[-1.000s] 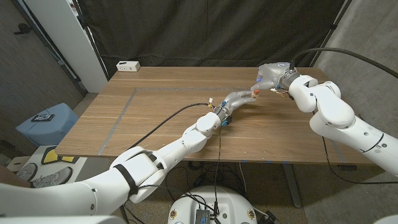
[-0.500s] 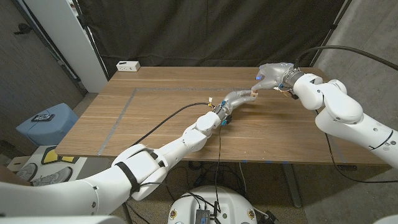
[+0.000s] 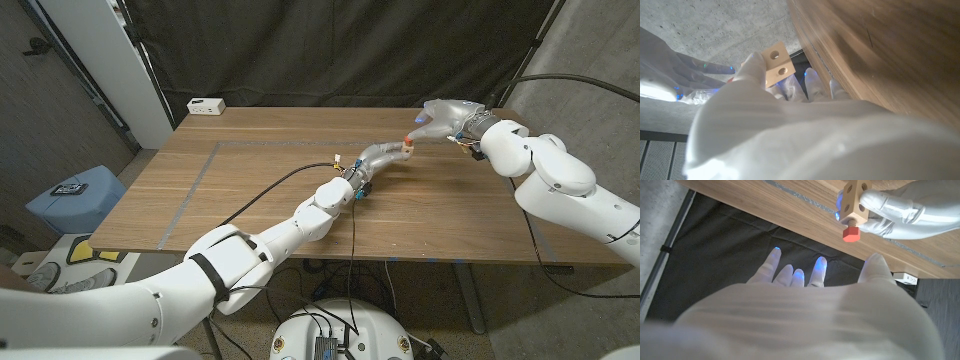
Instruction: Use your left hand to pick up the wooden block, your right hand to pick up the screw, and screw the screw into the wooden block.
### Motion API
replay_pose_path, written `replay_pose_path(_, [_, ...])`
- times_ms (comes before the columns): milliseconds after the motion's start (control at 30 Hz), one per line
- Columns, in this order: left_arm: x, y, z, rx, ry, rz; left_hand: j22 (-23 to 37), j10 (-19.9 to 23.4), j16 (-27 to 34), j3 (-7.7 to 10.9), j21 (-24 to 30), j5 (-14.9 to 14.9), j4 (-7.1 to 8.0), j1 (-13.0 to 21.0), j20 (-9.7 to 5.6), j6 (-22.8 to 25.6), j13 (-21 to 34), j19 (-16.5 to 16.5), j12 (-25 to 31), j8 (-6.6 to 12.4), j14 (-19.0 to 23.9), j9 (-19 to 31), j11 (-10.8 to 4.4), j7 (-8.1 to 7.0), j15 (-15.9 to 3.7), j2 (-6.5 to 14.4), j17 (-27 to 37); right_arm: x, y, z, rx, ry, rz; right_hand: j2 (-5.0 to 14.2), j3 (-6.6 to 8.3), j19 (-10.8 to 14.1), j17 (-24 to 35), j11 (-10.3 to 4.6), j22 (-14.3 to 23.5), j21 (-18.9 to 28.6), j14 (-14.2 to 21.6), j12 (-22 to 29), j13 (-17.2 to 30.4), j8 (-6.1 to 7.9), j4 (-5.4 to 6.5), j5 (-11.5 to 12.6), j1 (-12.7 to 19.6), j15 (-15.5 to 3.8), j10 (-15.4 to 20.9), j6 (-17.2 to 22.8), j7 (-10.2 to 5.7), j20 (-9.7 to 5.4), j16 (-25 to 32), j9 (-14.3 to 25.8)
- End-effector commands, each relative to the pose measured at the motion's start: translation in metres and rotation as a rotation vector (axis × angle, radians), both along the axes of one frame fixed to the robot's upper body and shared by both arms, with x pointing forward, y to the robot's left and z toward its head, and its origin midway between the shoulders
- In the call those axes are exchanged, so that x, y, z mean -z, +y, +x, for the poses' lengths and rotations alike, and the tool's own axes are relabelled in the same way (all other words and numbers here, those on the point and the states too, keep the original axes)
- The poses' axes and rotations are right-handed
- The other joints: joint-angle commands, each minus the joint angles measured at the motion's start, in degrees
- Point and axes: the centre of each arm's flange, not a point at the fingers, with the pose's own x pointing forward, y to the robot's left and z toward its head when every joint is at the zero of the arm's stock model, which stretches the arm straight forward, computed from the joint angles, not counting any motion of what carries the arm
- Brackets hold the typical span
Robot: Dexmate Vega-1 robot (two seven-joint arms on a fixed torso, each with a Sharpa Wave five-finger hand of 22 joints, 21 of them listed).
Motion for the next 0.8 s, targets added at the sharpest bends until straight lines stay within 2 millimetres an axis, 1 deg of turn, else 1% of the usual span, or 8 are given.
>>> replay_pose_path(33, [-0.009, 0.004, 0.001, 0.01, -0.018, -0.016, 0.22, -0.07, 0.17, 0.32, 0.41, 0.32, 0.03, -0.37, 0.26, 0.59, -0.02, 0.11, 0.35, 0.19, 0.41, 0.27, -0.37, 0.04, -2.56, -0.12, -0.08, 0.006, -0.017, 0.001, -0.04, -0.006, 0.176, 0.47, -0.27, 1.05, 0.13, 1.89, 0.36, 0.55, 0.52, 0.33, 0.11, -0.62, 0.21, -0.02, -0.58, 0.51, 0.04, -0.52, 0.28, 0.67, 0.56, -0.15])
replay_pose_path(167, [-0.013, 0.006, 0.002, 0.012, -0.027, -0.019, 0.22, -0.03, 0.15, 0.35, 0.4, 0.32, -0.07, -0.36, 0.24, 0.66, -0.05, 0.1, 0.37, 0.23, 0.39, 0.26, -0.37, 0.01, -2.59, -0.13, -0.09, 0.009, -0.021, 0.002, -0.063, -0.01, 0.255, 0.76, -0.26, 3.13, 0.12, 3.08, 0.37, 1.15, 1.03, 0.56, 0.08, -1.58, 0.18, -0.08, -0.77, 1.8, 0.16, -0.81, 0.76, 3.39, 0.84, -0.45])
replay_pose_path(267, [-0.016, 0.007, 0.002, 0.017, -0.032, -0.019, 0.22, -0.03, 0.15, 0.34, 0.4, 0.32, -0.12, -0.38, 0.21, 0.67, -0.07, 0.1, 0.37, 0.24, 0.4, 0.26, -0.37, -0.12, -2.62, -0.14, -0.09, 0.011, -0.021, 0.002, -0.075, -0.011, 0.3, 1.02, -0.27, 4.4, 0.18, 4.59, 0.38, 1.43, 1.65, 0.87, 0.06, -2.07, 0.24, -0.17, -1.03, 3.33, 0.73, -0.58, 1.29, 4.46, 1.14, -0.59])
replay_pose_path(300, [-0.016, 0.007, 0.002, 0.019, -0.033, -0.02, 0.22, -0.02, 0.15, 0.35, 0.41, 0.33, -0.14, -0.36, 0.19, 0.71, -0.08, 0.1, 0.37, 0.26, 0.41, 0.26, -0.37, -0.08, -2.62, -0.14, -0.09, 0.011, -0.021, 0.002, -0.079, -0.013, 0.313, 1.11, -0.27, 4.85, 0.21, 5.57, 0.38, 1.51, 1.94, 1.03, 0.06, -2.27, 0.25, -0.21, -1.11, 3.85, 1.12, -0.56, 1.56, 4.77, 1.26, -0.64])
replay_pose_path(467, [-0.019, 0.009, 0.003, 0.024, -0.041, -0.021, 0.22, 0.02, 0.16, 0.32, 0.4, 0.32, -0.15, -0.44, 0.17, 0.76, -0.1, 0.08, 0.39, 0.28, 0.42, 0.26, -0.36, -0.05, -2.55, -0.15, -0.09, 0.014, -0.021, 0.001, -0.09, -0.017, 0.368, 1.38, -0.34, 7.49, 0.34, 7.78, 0.4, 2.06, 3.76, 1.73, 0.12, -3.21, 0.25, -0.4, -1.49, 5.85, 2.78, -0.41, 2.12, 6.1, 1.97, -0.79])
replay_pose_path(633, [-0.022, 0.012, 0.003, 0.028, -0.044, -0.025, 0.22, 0.06, 0.16, 0.31, 0.4, 0.32, -0.16, -0.53, 0.21, 0.8, -0.12, 0.09, 0.41, 0.3, 0.42, 0.25, -0.36, -0.02, -2.54, -0.12, -0.08, 0.017, -0.019, 0.0, -0.097, -0.019, 0.399, 1.6, -0.44, 9.71, 0.53, 9.41, 0.43, 2.47, 5.76, 2.44, 0.22, -4.23, 0.31, -0.51, -1.94, 7.27, 4.68, -0.91, 2.97, 5.99, 2.71, -0.83])
replay_pose_path(733, [-0.024, 0.013, 0.003, 0.026, -0.047, -0.031, 0.22, 0.09, 0.13, 0.4, 0.39, 0.35, -0.24, -0.44, 0.26, 0.77, -0.13, 0.07, 0.43, 0.29, 0.37, 0.25, -0.36, -0.05, -2.6, -0.01, -0.08, 0.018, -0.018, 0.0, -0.102, -0.015, 0.418, 2.14, -0.43, 11.67, 0.87, 11.33, 0.52, 2.94, 7.69, 2.85, 0.27, -5.02, 0.54, -0.65, -2.46, 7.64, 5.94, -1.34, 3.62, 4.45, 3.54, -0.84])
replay_pose_path(800, [-0.026, 0.014, 0.004, 0.026, -0.051, -0.03, 0.22, 0.11, 0.14, 0.41, 0.39, 0.35, -0.23, -0.49, 0.18, 0.86, -0.13, 0.08, 0.44, 0.33, 0.4, 0.25, -0.35, -0.05, -2.56, 0.02, -0.07, 0.02, -0.017, 0.0, -0.105, -0.016, 0.431, 2.24, -0.43, 12.36, 1.01, 11.69, 0.57, 3.1, 8.48, 2.89, 0.29, -5.32, 0.51, -0.69, -2.52, 7.81, 6.17, -1.53, 3.76, 3.68, 3.89, -0.84])
